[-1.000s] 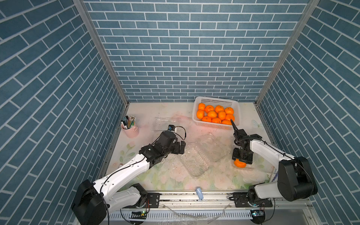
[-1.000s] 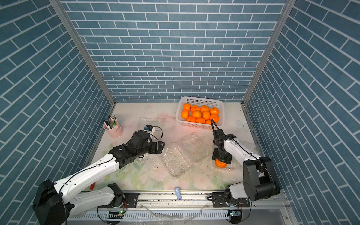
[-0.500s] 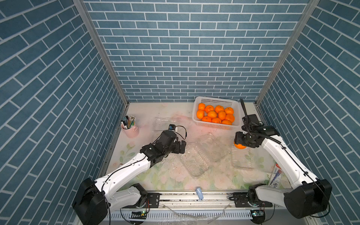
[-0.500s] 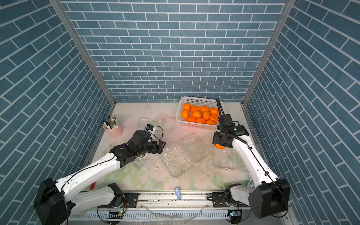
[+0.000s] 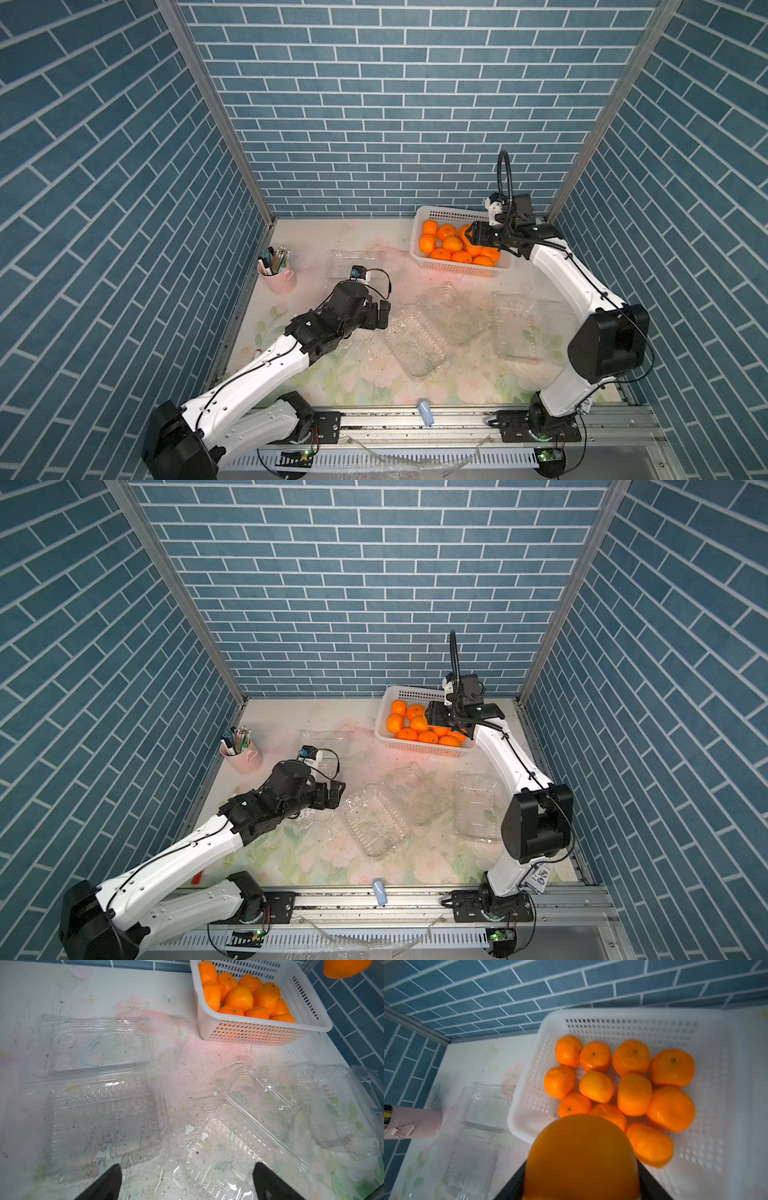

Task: Take oranges out of containers
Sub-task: Place the orange in the basket.

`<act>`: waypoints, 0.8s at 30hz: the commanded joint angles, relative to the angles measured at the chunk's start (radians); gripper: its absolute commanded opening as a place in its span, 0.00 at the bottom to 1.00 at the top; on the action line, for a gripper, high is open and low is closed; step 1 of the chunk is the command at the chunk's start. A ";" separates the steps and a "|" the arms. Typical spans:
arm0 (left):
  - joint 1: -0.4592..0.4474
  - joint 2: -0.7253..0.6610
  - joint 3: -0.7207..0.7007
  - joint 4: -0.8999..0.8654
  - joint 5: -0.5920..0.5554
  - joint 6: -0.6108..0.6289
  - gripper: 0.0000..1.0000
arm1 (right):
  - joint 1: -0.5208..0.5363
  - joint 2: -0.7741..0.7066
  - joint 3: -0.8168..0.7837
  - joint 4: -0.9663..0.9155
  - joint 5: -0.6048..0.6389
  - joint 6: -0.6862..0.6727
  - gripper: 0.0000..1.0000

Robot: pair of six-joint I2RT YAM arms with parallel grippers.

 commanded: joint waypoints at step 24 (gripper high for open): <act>0.006 0.038 0.064 -0.111 -0.059 0.010 0.99 | 0.000 0.455 0.335 0.075 -0.387 -0.804 0.44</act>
